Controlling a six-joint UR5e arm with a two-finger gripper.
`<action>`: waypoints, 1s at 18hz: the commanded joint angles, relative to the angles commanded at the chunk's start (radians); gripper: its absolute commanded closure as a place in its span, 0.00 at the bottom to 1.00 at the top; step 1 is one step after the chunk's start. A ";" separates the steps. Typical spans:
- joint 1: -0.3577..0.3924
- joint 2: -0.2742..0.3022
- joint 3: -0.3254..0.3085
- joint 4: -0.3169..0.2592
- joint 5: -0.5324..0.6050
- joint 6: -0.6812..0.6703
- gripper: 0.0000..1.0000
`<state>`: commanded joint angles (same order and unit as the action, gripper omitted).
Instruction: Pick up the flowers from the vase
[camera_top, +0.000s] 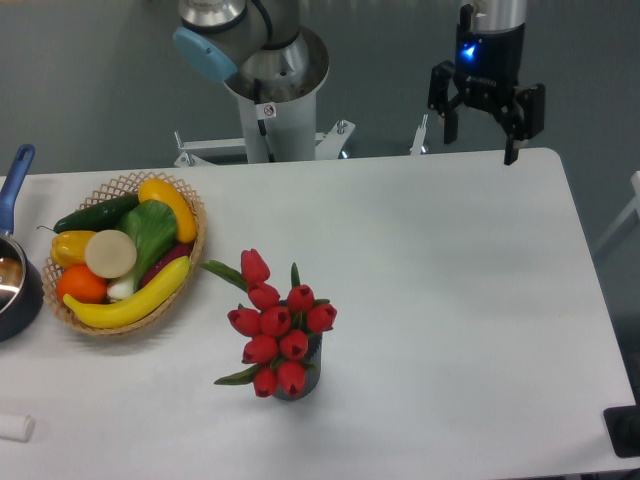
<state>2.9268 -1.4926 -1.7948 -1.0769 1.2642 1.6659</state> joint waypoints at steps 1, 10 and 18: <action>0.000 0.000 0.000 0.000 -0.014 0.000 0.00; 0.003 0.000 -0.002 0.000 -0.014 -0.002 0.00; -0.031 -0.006 -0.035 0.072 -0.022 -0.293 0.00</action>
<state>2.8963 -1.4987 -1.8300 -1.0049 1.2425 1.3733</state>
